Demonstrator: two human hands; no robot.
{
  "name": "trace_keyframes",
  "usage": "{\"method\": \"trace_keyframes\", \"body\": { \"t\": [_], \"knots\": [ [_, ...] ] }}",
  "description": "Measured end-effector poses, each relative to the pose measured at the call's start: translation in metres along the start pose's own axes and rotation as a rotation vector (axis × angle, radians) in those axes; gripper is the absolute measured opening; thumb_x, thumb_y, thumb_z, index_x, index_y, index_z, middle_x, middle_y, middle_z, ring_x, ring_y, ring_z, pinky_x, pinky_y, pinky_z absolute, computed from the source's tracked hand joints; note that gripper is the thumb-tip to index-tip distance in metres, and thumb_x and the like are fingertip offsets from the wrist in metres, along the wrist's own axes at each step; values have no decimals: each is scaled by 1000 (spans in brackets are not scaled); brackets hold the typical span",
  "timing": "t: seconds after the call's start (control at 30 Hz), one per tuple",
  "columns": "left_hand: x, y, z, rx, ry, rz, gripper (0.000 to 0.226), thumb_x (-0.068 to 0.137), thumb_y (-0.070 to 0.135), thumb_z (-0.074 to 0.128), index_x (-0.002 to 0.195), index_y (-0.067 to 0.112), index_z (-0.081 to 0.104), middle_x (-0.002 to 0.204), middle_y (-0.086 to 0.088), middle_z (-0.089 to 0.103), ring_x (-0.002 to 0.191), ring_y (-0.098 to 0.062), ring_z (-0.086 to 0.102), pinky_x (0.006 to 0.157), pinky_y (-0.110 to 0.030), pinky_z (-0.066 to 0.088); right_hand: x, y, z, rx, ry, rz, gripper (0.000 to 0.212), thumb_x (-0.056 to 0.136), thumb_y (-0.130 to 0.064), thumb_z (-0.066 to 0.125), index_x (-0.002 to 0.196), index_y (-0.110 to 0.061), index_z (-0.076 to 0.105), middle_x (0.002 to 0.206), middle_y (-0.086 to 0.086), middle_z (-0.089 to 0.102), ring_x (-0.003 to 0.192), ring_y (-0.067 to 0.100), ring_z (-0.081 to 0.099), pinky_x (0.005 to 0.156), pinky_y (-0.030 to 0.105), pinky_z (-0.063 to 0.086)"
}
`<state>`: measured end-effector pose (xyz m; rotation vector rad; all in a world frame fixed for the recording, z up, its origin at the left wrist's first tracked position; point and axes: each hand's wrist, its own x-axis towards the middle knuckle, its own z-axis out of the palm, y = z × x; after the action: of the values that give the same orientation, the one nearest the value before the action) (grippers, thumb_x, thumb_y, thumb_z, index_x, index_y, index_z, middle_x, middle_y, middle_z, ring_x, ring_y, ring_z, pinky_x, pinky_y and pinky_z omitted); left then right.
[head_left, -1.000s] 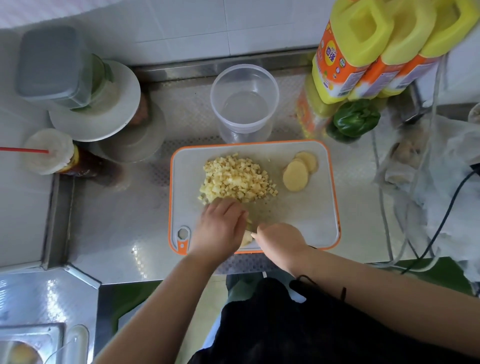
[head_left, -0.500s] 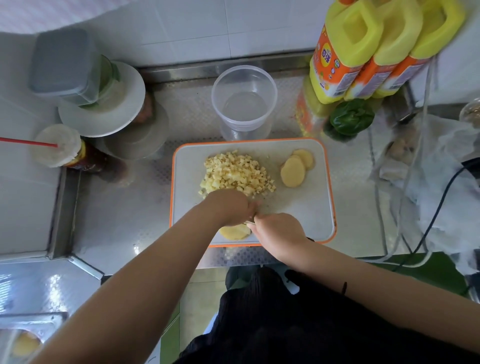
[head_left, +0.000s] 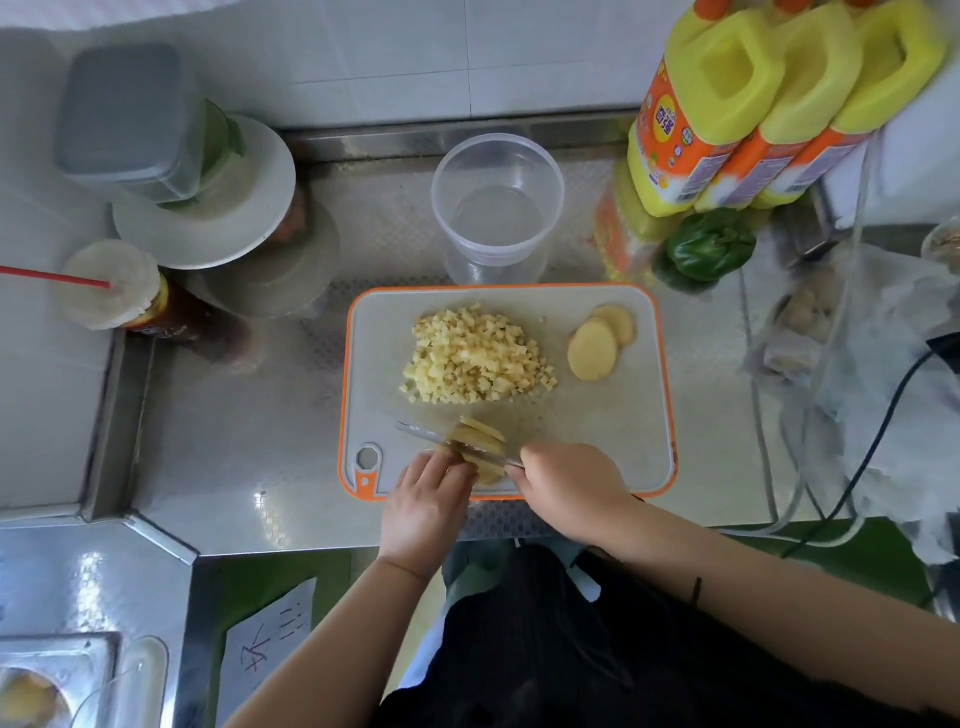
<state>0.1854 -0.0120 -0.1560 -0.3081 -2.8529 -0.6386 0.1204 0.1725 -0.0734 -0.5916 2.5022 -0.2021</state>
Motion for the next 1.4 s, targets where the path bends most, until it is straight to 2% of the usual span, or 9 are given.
{"method": "trace_keyframes", "body": {
  "t": [0.1,0.43,0.57,0.8,1.03,1.13,1.23,1.3,1.4],
  "knots": [
    [1,-1,5,-15,-14,-40,13,90,16,59,88,11,71,95,-4,66,87,-26,52,64,-39,53,0,1,3,-32,-11,-16,34,103,-38,32,79,-15,38,60,-3,36,51,19,38,46,29,28],
    [2,2,7,-77,32,-55,15,92,16,59,87,8,70,97,-4,63,90,-27,52,70,-37,52,6,4,11,-77,-83,0,27,104,-30,38,82,-15,37,59,-3,34,48,13,31,41,29,23],
    [-1,1,11,-97,39,-79,20,94,19,57,88,7,71,99,-6,65,93,-27,52,75,-35,50,11,2,10,-82,-103,-10,28,104,-30,35,91,-11,51,60,-2,34,48,14,30,42,29,19],
    [-3,-2,17,-112,52,-84,16,93,17,60,87,6,70,97,-8,65,93,-29,53,79,-36,48,24,-3,15,-104,-175,36,5,96,-9,51,98,-8,56,61,-1,32,53,19,39,42,26,19],
    [-5,-4,18,-84,2,-92,17,96,19,59,90,7,69,97,-8,64,91,-32,57,75,-41,52,23,5,32,-73,-121,36,13,100,-19,45,94,-9,53,58,-2,36,46,16,35,39,28,24],
    [-2,3,5,-70,50,-36,7,94,15,61,100,12,63,101,-7,63,91,-31,58,74,-43,52,21,5,26,-48,-104,0,30,104,-31,34,96,-8,52,59,-1,37,53,23,43,43,29,27],
    [22,14,-25,-64,134,-45,12,92,16,63,103,14,63,101,-7,66,93,-26,57,78,-36,47,19,3,22,-45,-110,-42,34,105,-32,28,89,-11,48,59,0,35,50,19,37,43,30,23],
    [59,23,-46,30,-30,-32,19,97,26,53,98,14,68,98,-2,65,93,-25,58,78,-36,43,18,1,24,-77,-78,-12,26,103,-26,38,81,-13,41,57,0,33,51,22,40,43,28,26],
    [105,30,-49,233,-698,-17,49,107,41,24,101,17,66,90,1,58,97,-23,56,77,-34,34,15,-6,28,-94,-98,51,17,95,-8,49,80,-14,42,56,-1,31,52,22,41,41,24,23]
  ]
}}
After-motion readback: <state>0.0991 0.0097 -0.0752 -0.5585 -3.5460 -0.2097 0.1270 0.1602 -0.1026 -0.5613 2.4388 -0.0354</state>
